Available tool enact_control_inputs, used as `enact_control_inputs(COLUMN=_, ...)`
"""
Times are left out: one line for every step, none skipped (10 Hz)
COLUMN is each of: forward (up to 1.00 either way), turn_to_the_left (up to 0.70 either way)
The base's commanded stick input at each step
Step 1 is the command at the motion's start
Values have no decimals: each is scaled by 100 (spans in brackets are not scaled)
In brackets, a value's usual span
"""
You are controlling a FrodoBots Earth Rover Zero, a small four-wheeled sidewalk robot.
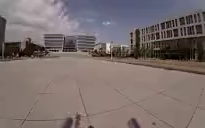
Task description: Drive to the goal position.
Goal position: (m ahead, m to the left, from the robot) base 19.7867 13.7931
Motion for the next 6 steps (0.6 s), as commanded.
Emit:
enact_control_inputs(forward=99, turn_to_the_left=-1)
enact_control_inputs(forward=99, turn_to_the_left=-1)
enact_control_inputs(forward=99, turn_to_the_left=-1)
enact_control_inputs(forward=99, turn_to_the_left=-1)
enact_control_inputs(forward=99, turn_to_the_left=-1)
enact_control_inputs(forward=99, turn_to_the_left=-1)
